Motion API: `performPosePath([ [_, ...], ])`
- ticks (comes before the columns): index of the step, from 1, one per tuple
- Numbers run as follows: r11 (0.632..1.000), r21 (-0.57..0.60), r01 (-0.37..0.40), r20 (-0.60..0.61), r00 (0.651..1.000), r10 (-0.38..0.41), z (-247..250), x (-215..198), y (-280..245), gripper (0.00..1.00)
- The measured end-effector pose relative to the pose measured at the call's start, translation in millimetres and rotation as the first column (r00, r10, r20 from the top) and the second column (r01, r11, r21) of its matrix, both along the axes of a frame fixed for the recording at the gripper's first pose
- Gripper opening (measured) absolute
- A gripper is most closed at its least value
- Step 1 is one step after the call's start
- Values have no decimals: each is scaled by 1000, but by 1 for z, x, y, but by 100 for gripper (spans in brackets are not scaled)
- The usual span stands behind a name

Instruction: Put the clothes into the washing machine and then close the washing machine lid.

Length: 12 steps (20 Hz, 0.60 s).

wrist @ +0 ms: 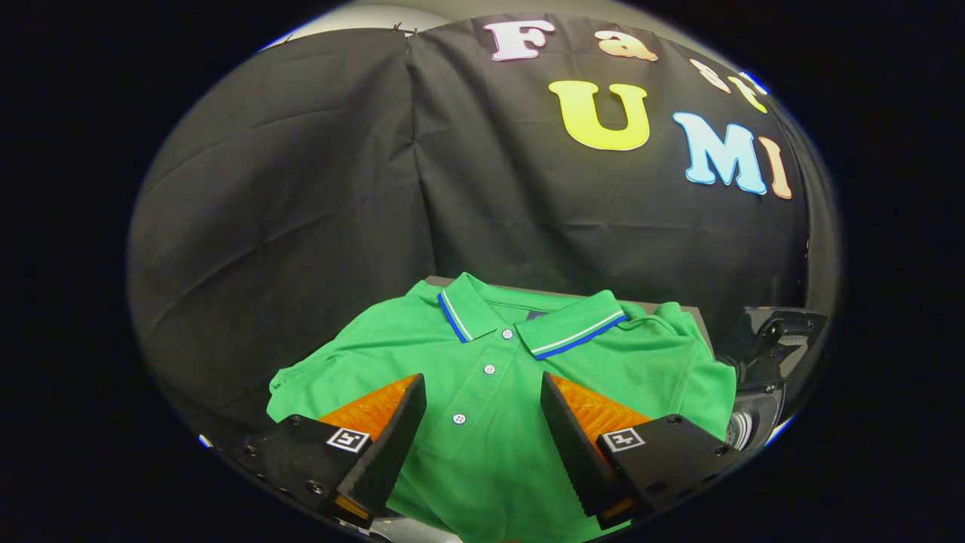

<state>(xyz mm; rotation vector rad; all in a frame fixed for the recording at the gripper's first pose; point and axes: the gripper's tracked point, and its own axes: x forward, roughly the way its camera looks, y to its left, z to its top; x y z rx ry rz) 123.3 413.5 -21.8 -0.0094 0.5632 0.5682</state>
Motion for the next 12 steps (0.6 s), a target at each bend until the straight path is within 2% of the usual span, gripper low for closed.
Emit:
performPosePath([
  [5, 996, -74, -45, -70, 997, 40, -23, -3, 10, 96],
  [7, 993, -107, -55, -48, 998, 50, -23, -2, 9, 96],
  [12, 992, -121, -28, -43, 999, 23, -24, 3, 7, 91],
])
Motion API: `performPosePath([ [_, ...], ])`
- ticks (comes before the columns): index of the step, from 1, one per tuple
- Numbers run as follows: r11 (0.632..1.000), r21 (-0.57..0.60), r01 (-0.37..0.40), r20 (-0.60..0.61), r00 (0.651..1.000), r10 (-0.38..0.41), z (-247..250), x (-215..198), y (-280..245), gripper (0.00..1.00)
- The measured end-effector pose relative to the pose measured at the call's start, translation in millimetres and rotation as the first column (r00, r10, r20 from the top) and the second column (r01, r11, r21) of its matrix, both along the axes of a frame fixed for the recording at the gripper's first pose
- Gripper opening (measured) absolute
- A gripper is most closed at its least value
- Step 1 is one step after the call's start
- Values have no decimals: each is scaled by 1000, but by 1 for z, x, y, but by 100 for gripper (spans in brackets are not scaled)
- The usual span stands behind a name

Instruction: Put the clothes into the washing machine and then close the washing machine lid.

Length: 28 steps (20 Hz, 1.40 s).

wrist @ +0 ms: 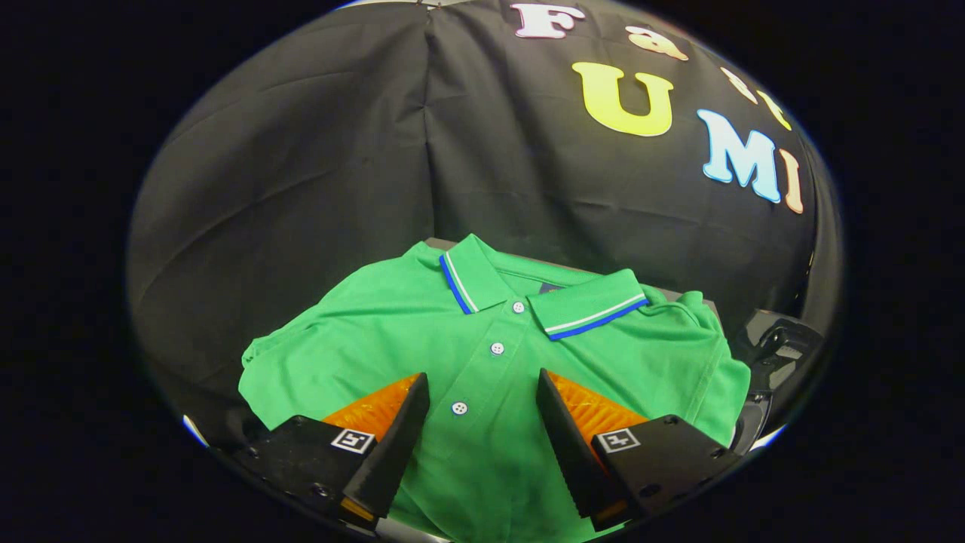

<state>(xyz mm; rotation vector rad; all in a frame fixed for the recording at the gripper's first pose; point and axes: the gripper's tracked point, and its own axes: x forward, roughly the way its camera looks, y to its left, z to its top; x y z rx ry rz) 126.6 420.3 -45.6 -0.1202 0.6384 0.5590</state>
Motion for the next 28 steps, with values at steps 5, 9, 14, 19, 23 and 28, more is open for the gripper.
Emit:
performPosePath([
  [5, 1000, 3, -8, -9, 1000, 8, 2, 0, 2, 37],
  [9, 998, 55, -11, -17, 1000, 12, 1, -1, 2, 16],
  [14, 995, 94, -45, 5, 999, 45, 15, -4, 1, 2],
  [19, 991, 117, -61, 110, 993, 48, 47, -5, -10, 2],
  [23, 986, 159, -48, 131, 991, 27, 61, -8, -22, 1],
  [28, 982, 186, -38, 170, 985, 6, 79, -3, -48, 2],
])
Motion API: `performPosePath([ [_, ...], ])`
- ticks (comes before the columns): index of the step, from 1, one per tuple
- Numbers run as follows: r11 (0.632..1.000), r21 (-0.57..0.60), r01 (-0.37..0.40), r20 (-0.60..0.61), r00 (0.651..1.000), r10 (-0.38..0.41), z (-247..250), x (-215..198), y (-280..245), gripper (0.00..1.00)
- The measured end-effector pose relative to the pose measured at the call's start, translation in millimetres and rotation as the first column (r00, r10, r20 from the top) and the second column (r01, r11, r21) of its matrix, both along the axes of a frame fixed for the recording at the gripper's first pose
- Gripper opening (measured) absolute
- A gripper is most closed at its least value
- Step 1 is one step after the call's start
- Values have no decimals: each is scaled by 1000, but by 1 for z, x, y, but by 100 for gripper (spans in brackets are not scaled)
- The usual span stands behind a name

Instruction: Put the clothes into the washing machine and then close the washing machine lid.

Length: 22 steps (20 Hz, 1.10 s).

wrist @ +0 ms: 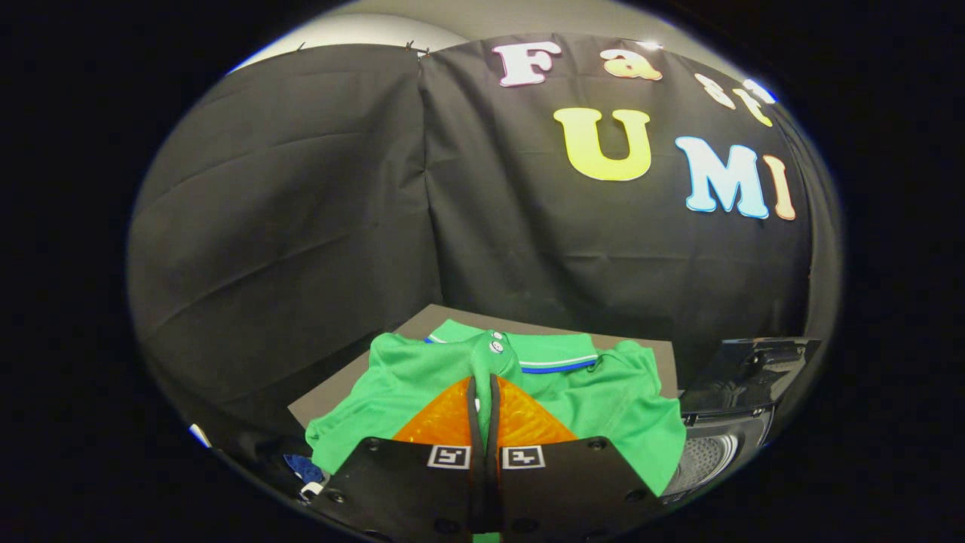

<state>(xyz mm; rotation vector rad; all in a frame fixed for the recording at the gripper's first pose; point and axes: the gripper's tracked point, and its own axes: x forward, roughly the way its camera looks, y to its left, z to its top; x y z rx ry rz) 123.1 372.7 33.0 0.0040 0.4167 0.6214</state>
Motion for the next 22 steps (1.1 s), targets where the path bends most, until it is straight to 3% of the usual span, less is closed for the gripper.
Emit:
performPosePath([
  [11, 998, 29, 64, 33, 997, -65, 18, 15, -70, 1],
  [22, 980, 45, 192, 91, 976, -196, 32, 26, -139, 1],
])
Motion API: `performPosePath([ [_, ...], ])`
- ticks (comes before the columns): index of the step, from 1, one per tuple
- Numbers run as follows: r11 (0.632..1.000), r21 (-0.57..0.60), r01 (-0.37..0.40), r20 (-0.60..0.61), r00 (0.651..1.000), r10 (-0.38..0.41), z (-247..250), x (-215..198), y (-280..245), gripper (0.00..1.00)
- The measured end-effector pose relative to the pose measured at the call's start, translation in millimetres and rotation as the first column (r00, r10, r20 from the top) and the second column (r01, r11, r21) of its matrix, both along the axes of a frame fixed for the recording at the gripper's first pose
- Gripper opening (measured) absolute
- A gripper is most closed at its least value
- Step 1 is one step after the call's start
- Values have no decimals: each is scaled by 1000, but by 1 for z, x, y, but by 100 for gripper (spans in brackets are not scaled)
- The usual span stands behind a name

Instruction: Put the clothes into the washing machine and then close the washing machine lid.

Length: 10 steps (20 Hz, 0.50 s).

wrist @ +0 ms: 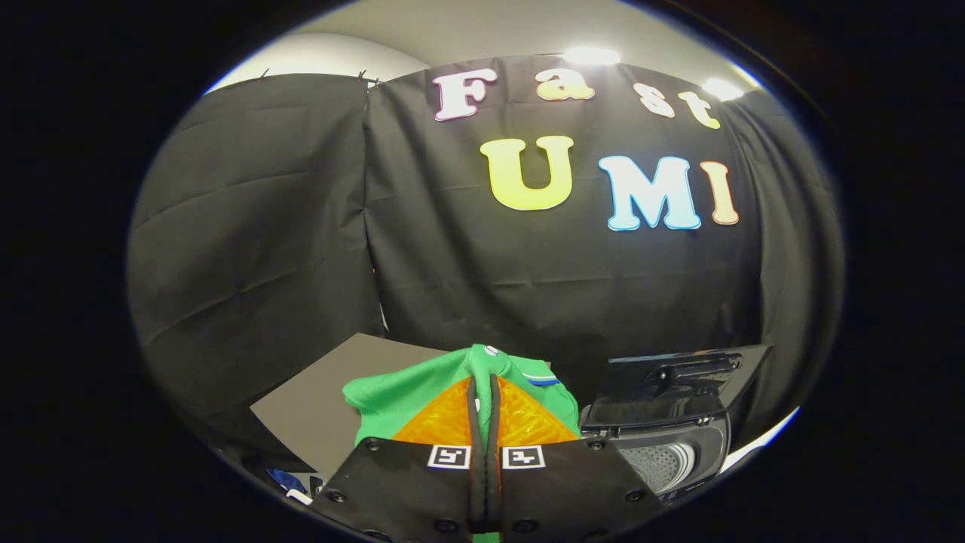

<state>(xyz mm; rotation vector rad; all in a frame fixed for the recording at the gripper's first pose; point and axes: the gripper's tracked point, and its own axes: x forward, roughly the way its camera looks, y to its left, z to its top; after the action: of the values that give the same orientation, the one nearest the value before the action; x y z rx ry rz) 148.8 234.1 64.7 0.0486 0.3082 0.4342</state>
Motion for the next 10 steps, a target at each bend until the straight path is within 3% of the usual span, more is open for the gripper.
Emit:
performPosePath([
  [10, 991, 14, 135, 31, 990, -135, 8, 11, -73, 1],
])
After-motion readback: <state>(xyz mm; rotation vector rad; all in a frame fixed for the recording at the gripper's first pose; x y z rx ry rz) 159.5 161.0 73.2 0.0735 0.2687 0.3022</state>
